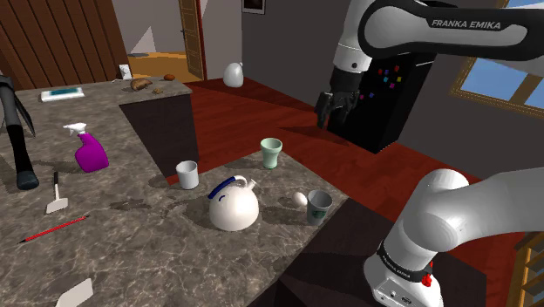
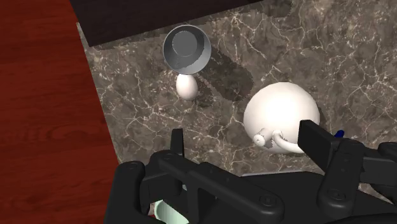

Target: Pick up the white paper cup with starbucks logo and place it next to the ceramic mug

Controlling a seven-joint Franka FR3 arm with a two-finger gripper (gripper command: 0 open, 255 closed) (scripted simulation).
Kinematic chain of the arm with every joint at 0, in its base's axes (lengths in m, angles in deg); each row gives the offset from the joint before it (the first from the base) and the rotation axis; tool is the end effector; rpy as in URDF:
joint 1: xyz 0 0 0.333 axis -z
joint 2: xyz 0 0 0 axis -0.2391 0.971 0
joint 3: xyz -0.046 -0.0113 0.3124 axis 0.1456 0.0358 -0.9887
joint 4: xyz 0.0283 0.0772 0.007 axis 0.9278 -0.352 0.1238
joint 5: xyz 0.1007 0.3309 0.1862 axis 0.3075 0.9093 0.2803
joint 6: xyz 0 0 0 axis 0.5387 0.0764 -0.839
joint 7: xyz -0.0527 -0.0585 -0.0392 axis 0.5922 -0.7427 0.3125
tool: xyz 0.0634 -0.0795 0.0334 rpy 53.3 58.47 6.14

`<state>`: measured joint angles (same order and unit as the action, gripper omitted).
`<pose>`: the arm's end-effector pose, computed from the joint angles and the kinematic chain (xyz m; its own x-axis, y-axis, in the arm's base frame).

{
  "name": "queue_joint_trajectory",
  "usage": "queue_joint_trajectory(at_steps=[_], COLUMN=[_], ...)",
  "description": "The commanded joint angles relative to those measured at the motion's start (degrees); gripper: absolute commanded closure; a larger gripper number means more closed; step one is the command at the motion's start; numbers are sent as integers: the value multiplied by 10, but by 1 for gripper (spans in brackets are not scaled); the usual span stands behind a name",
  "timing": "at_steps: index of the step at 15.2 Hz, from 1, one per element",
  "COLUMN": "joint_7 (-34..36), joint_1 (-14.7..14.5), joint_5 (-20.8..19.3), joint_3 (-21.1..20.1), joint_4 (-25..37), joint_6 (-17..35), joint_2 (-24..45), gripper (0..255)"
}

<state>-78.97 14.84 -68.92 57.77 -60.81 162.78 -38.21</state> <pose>0.3084 -0.0204 0.5750 0.9766 -0.2032 0.0704 -0.2017 -0.9790 -0.0280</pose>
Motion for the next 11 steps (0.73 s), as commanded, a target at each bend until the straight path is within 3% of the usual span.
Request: queue_joint_trajectory(at_steps=[1, 11], joint_7=[0, 45], joint_1=[0, -3], joint_5=[0, -9], joint_3=[0, -45], joint_4=[0, -182], joint_6=[0, 171], joint_2=[0, 9], gripper=[0, 0])
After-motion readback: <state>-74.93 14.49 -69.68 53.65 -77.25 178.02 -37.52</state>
